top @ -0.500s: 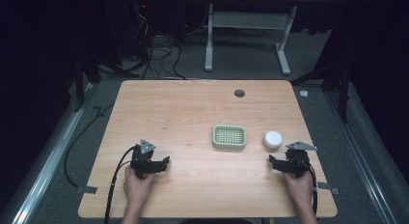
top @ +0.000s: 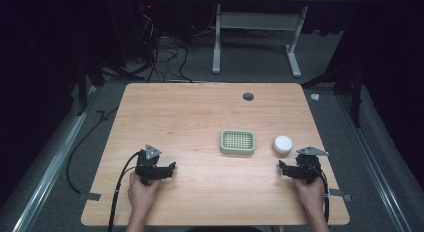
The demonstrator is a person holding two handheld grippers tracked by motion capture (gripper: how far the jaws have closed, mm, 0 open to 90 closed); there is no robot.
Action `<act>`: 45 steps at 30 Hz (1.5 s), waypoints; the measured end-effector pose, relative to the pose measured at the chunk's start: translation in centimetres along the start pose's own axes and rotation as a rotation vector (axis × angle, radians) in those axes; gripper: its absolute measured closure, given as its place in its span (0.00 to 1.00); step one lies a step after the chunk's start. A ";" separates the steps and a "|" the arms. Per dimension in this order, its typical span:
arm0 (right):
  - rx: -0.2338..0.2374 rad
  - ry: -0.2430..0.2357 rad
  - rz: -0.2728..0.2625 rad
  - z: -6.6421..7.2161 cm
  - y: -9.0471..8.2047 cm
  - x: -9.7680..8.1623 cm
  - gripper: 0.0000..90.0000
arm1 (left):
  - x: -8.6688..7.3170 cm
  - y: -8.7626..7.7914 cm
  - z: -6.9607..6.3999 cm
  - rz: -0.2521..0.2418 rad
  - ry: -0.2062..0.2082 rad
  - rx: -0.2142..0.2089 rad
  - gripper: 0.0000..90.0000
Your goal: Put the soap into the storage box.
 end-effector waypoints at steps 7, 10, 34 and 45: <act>-0.005 0.002 -0.001 0.0 0.0 0.0 0.19 | 0.0 0.0 0.0 0.000 0.000 0.000 0.19; -0.005 0.002 -0.001 0.0 0.0 0.0 0.19 | 0.0 0.0 0.0 0.000 0.000 0.000 0.19; 0.032 0.034 -0.036 0.0 -1.8 -0.1 0.24 | 0.0 0.0 0.0 0.000 0.000 0.000 0.19; 0.046 0.047 -0.074 -0.1 -2.7 0.7 0.24 | 0.0 0.0 0.0 0.000 0.000 0.000 0.19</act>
Point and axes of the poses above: each handheld gripper's, and its own axes: y roughly forward along the jaws, x roughly out of its top, z roughly to its left, the point moved 3 cm from there along y, roughly forward along the jaws, and after that the axes turned 4 degrees about -z, right-handed, at the moved point
